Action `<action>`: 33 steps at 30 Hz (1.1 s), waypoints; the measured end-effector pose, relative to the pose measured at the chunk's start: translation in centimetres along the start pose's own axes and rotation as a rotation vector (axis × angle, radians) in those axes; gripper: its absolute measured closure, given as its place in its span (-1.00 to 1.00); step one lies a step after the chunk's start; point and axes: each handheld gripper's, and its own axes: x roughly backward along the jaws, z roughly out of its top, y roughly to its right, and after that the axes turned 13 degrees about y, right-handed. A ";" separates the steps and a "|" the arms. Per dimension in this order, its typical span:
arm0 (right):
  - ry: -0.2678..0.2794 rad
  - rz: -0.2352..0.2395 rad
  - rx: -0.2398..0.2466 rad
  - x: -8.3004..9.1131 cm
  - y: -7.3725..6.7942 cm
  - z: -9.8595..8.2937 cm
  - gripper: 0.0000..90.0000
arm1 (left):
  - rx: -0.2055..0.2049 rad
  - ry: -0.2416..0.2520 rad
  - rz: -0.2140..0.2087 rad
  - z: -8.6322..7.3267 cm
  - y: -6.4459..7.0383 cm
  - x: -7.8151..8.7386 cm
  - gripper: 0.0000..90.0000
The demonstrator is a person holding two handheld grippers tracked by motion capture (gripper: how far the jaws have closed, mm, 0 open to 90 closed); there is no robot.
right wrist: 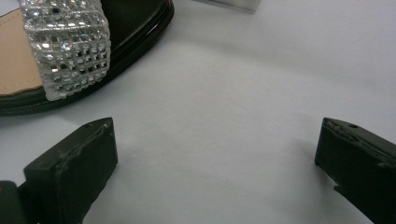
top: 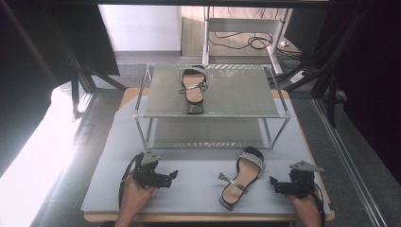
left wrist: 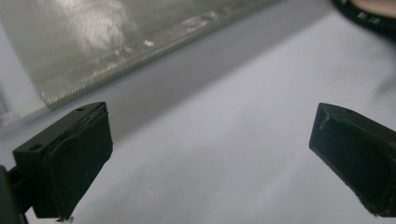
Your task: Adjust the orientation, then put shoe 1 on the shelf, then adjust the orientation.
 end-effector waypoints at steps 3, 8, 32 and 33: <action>0.003 -0.001 0.006 0.0 0.0 0.0 -1.00 | 0.000 -0.010 0.006 -0.4 0.0 -0.1 -1.00; 0.025 0.004 0.040 -0.1 -0.1 0.4 -1.00 | -0.004 -0.056 0.016 -1.5 0.1 -0.9 -1.00; -0.043 -0.071 0.037 -3.7 -0.1 3.5 -1.00 | -0.032 -0.123 0.039 -2.0 0.4 -1.7 -1.00; -0.049 -0.071 0.040 -3.9 -0.1 3.5 -1.00 | -0.032 -0.122 0.038 -2.0 0.4 -1.7 -1.00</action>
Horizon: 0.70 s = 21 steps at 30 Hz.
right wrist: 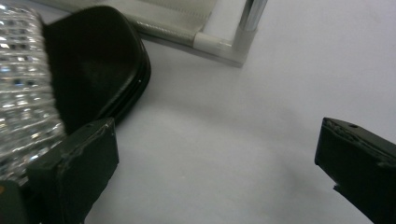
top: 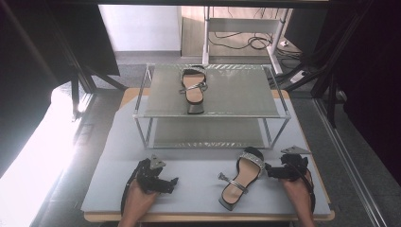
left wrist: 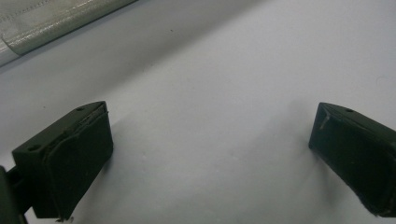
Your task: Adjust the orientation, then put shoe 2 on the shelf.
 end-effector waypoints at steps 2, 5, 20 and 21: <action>-0.009 -0.001 0.002 -0.4 -0.1 0.0 -0.99 | 0.001 0.000 0.001 0.0 0.0 0.0 -1.00; -0.010 0.008 -0.002 -0.8 -0.3 0.1 -0.96 | 0.000 0.000 0.001 0.0 0.0 0.0 -1.00; 0.022 0.037 0.022 -1.8 -1.9 1.4 -0.87 | 0.000 0.001 0.002 0.0 0.0 0.0 -1.00; 0.023 0.041 0.019 -1.9 -2.0 1.5 -0.86 | 0.000 0.001 0.002 0.0 0.0 0.0 -1.00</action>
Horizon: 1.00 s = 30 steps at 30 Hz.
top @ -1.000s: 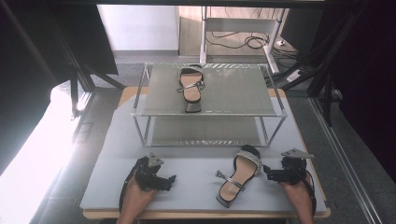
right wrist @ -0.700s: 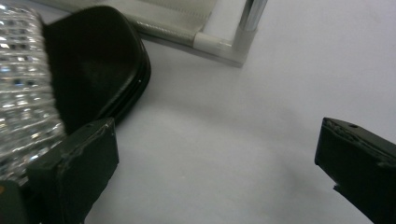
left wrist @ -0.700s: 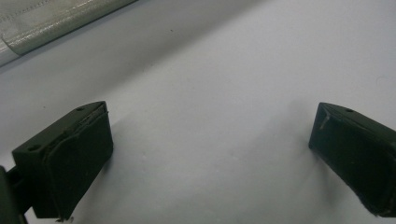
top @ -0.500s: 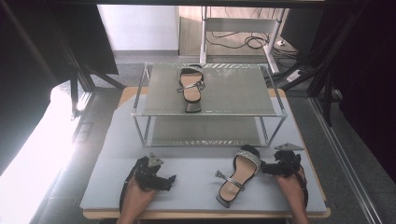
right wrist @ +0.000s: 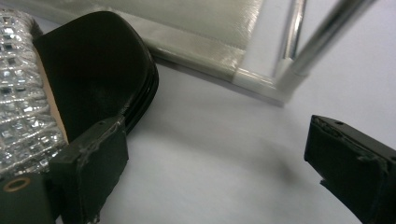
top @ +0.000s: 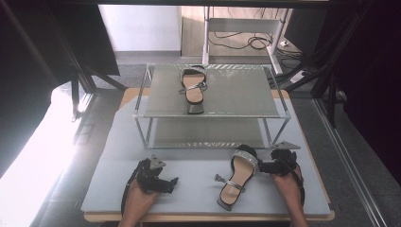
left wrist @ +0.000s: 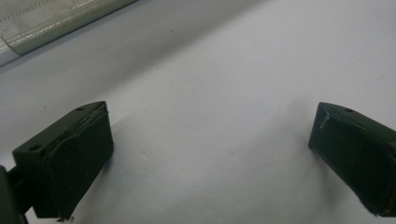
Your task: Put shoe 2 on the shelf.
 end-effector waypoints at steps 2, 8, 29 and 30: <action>0.004 0.007 -0.004 -0.2 -0.3 0.1 -0.85 | -0.001 0.000 0.000 0.0 0.0 0.0 -1.00; 0.015 0.029 0.000 -1.2 -1.5 0.8 -0.82 | 0.000 0.000 0.000 0.0 0.0 0.0 -1.00; 0.053 0.120 0.077 -4.8 -9.7 3.5 -0.64 | 0.000 0.000 -0.001 0.0 0.0 0.0 -1.00; 0.053 0.120 0.077 -4.8 -9.7 3.5 -0.64 | 0.000 0.000 -0.001 0.0 0.0 0.0 -1.00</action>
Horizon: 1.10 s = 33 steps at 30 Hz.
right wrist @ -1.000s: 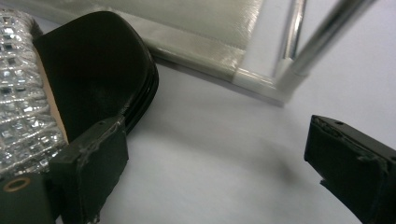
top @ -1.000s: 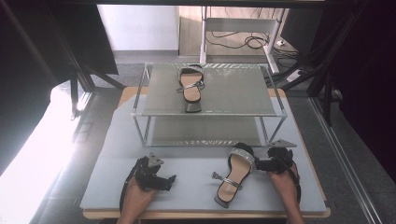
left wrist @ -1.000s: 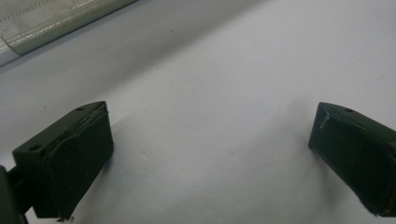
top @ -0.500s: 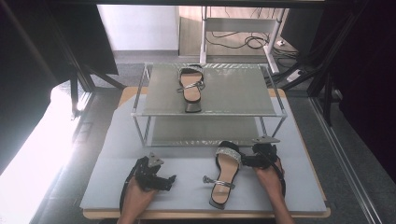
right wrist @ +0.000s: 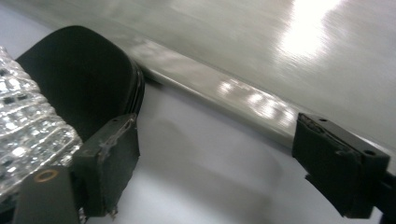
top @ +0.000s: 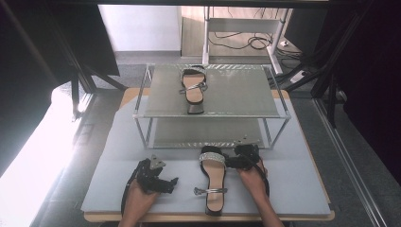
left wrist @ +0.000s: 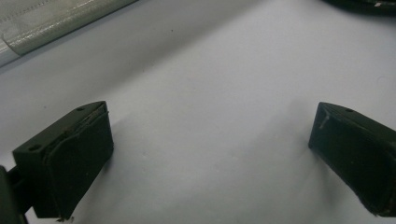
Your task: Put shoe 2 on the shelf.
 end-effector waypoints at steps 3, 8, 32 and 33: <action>0.000 0.003 0.011 0.0 -0.1 0.1 -0.65 | 0.000 0.000 0.000 0.0 0.0 0.0 -1.00; 0.023 0.073 -0.059 2.2 1.6 -0.2 -0.72 | -0.001 0.000 0.000 0.0 0.0 0.0 -1.00; 0.003 0.303 -0.212 1.9 -2.2 -0.6 0.20 | -0.001 0.000 0.000 0.0 0.0 0.0 -1.00; 0.005 0.296 -0.213 1.7 -2.3 -0.5 0.24 | -0.001 0.001 0.000 0.0 0.0 0.0 -1.00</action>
